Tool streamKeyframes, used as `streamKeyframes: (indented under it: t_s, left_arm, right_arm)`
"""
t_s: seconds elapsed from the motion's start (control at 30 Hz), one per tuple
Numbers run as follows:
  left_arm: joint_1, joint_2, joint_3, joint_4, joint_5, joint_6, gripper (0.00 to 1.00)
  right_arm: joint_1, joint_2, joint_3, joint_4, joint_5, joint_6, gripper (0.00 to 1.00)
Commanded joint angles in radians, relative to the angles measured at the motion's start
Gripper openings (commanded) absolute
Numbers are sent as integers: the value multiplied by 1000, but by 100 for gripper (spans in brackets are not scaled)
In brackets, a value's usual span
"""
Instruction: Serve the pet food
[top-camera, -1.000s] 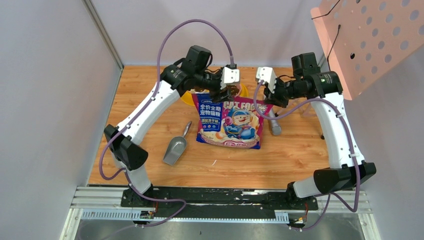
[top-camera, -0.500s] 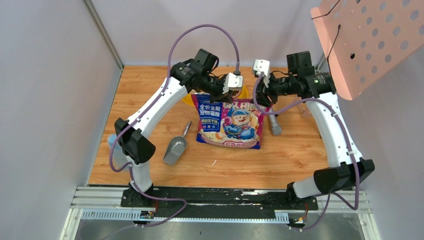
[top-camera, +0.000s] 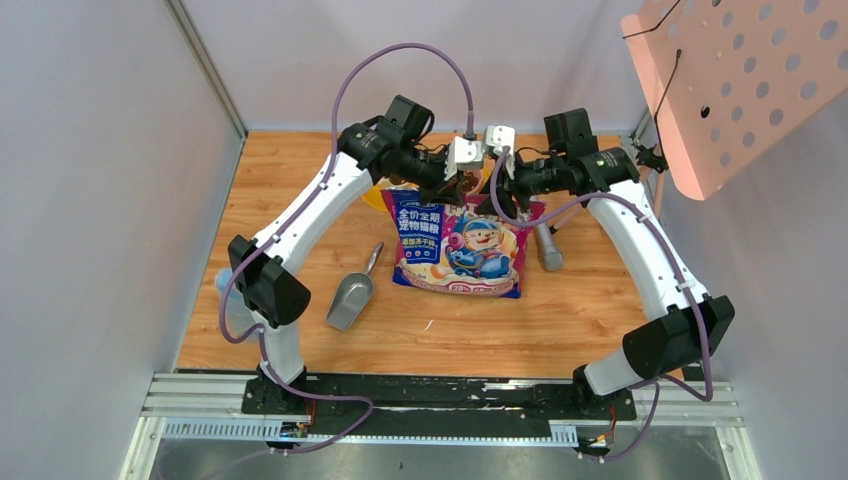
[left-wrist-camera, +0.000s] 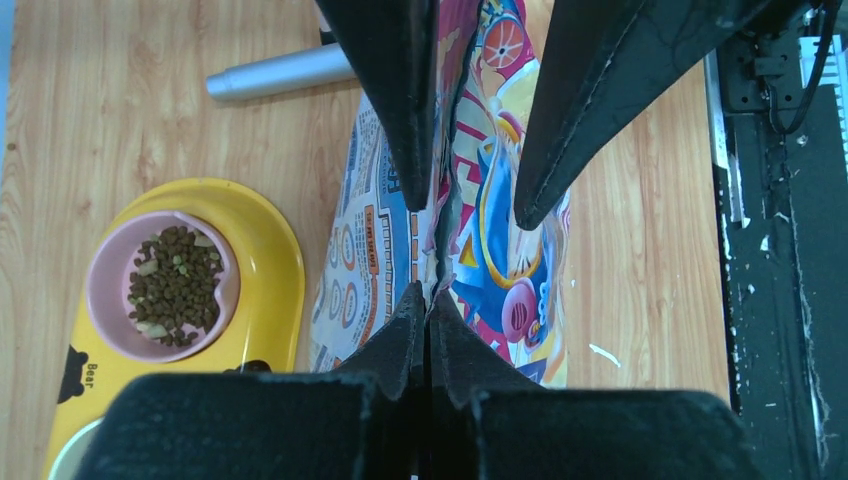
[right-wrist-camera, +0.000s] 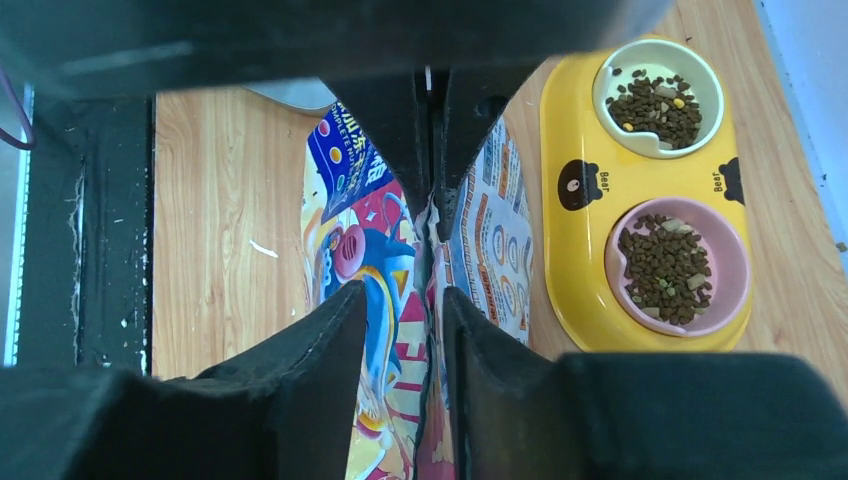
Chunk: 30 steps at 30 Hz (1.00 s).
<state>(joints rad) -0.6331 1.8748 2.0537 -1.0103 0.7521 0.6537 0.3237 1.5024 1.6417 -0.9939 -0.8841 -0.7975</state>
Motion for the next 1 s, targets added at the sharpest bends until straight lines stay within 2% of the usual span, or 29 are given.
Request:
streamKeyframes:
  t_s: [0.0,0.07,0.13,0.17,0.23,0.27,0.33,0.37,0.43,0.5,0.53,0.6,0.63,0.7,0.73,0.83,0.87,0.9,0.93,0.97]
  left_arm:
    - [13,-39,14,109,79,-46,0]
    - [17,-39,12,105,77,-40,0]
    - [23,-39,12,95,74,-30,0]
    - [25,-40,13,86,75,-27,0]
    - [38,-42,13,73,75,-19,0]
    - [42,-43,13,67,77,-16,0]
    - [54,-46,13,62,83,-14,0]
    - [63,-49,13,60,85,-13,0]
    - [74,-51,10,54,85,-7,0]
    - [82,-54,9,48,88,1,0]
    - [85,-55,9,45,88,5,0]
    - [93,-55,7,40,89,9,0]
    - [97,-55,7,38,90,10,0]
    - [100,-59,3,37,90,13,0]
    - [101,-59,1,37,90,13,0]
    - [104,-62,-8,37,89,17,0]
    - [105,-63,-9,38,88,17,0]
    - [105,-64,-14,40,88,17,0]
    - [106,-64,-16,40,88,17,0]
    - [107,-64,-20,41,88,17,0]
  right_arm:
    - [10,12,-17,49,-45,24,26]
    - [10,12,-14,49,-27,23,11]
    - [8,1,-4,48,3,16,1]
    - [7,-8,-4,48,23,12,0]
    - [-1,-23,-6,44,68,11,0]
    - [-5,-32,-7,37,96,11,6]
    - [-11,-52,-16,12,158,-6,26]
    - [-12,-59,-23,0,186,-24,29]
    - [-25,-84,-46,-27,227,-64,21]
    - [-47,-93,-43,-68,239,-93,2]
    - [-63,-92,-33,-95,229,-108,0]
    - [-102,-87,-1,-140,225,-118,0]
    - [-115,-85,13,-156,230,-120,4]
    - [-136,-89,31,-171,251,-128,20]
    - [-146,-93,35,-178,263,-137,22]
    - [-172,-109,25,-190,315,-169,21]
    - [-182,-110,28,-201,325,-179,16]
    - [-198,-108,37,-225,307,-199,4]
    - [-215,-105,51,-251,287,-212,0]
    - [-229,-100,64,-268,272,-215,0]
